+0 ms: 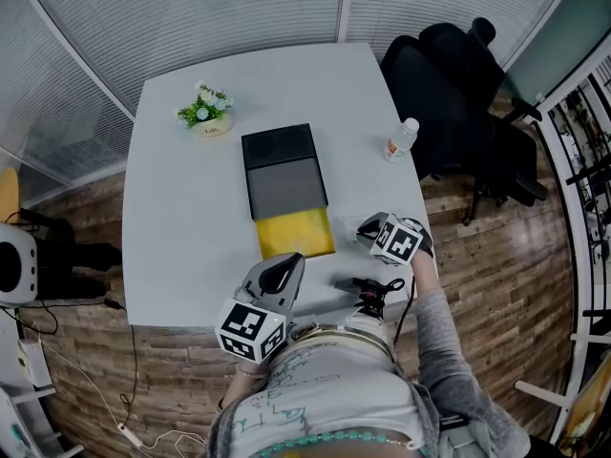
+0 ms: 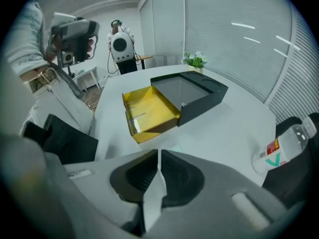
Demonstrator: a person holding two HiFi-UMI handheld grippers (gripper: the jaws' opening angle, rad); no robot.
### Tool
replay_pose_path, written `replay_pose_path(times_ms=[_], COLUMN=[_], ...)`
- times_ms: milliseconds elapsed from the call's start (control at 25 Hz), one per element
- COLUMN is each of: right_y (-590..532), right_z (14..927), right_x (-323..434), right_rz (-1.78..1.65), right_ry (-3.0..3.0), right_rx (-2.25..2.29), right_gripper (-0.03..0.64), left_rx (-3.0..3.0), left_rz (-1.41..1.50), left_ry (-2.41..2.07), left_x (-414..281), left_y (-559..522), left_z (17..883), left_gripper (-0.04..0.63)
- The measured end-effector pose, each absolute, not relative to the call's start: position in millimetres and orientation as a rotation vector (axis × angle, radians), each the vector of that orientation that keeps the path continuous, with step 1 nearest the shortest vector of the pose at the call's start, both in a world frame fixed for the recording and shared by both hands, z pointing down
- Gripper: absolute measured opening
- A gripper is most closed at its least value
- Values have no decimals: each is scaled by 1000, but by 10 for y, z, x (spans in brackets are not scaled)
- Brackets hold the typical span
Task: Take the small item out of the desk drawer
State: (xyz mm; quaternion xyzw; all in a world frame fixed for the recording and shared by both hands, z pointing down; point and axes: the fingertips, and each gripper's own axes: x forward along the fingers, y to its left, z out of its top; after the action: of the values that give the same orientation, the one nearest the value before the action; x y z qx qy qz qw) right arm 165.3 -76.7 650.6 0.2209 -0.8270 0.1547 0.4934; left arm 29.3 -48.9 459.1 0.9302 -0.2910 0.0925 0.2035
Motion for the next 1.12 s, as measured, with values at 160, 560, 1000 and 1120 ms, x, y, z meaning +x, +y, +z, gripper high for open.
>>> replay_pose_path(times_ms=[160, 560, 1000, 1120], right_y=[-702, -585, -628, -606], right_z=[6256, 5709, 5313, 5098], right_x=[1476, 1054, 844, 742], right_rz=[309, 133, 77, 46], right_ry=[-2065, -2210, -2405, -2511], right_rx=[512, 455, 636, 676], right_gripper=[3, 3, 3, 3], left_rx=[2601, 2603, 2597, 2601], left_rz=[257, 268, 268, 262], left_ry=[-802, -787, -789, -794], left_x=[315, 343, 345, 349], left_y=[-489, -486, -546, -564], left_z=[4569, 4574, 4623, 4610], left_gripper=[-3, -3, -3, -3])
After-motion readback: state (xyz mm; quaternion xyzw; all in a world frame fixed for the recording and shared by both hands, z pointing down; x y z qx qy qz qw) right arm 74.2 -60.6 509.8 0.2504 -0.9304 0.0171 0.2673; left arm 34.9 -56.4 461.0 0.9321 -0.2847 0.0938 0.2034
